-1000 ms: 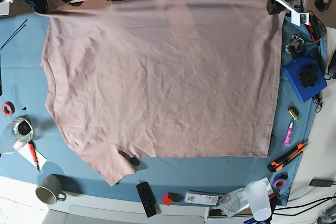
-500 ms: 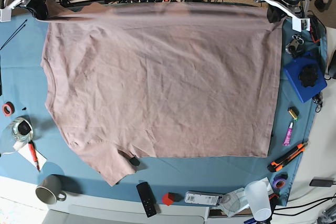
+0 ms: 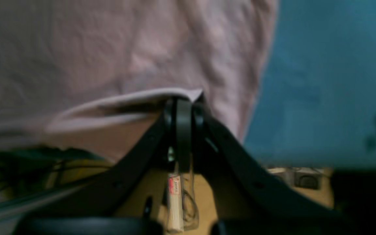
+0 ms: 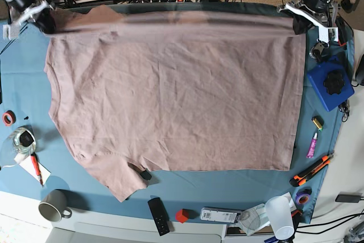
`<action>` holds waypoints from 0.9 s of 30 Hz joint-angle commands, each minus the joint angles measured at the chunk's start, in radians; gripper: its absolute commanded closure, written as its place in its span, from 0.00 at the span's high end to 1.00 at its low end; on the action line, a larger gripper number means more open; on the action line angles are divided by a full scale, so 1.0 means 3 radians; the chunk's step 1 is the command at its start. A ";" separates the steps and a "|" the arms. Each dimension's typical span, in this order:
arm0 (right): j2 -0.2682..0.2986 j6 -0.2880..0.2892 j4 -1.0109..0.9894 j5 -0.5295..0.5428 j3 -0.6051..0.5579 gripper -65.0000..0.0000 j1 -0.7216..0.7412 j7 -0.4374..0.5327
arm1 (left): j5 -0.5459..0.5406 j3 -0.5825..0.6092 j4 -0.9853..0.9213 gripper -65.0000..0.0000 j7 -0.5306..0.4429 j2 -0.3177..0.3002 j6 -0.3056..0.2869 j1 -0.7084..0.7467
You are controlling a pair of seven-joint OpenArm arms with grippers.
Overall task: Fold the T-shirt properly
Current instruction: 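Lift the shirt's collar edge with both grippers and pull it taut, then fold the collar edge over the shirt body toward the hem with both grippers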
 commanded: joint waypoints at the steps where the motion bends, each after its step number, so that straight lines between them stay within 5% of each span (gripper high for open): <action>1: 0.0069 0.0003 0.0042 -0.0024 -0.0019 0.00 0.0029 0.0093 | 0.0010 -0.0022 0.0048 0.00 -0.0104 -0.0025 0.0009 0.0023; 18: 0.0094 -0.0048 0.0037 -0.0502 -0.0146 0.00 0.0390 0.0237 | 0.0037 0.0163 -0.0104 0.00 -0.0243 -0.0025 -0.0090 -0.0169; 27: 0.0149 -0.0097 0.0037 -0.0692 -0.0146 0.00 0.0571 0.0376 | 0.0638 0.0456 -0.0264 0.00 -0.0408 -0.0029 0.0125 -0.0474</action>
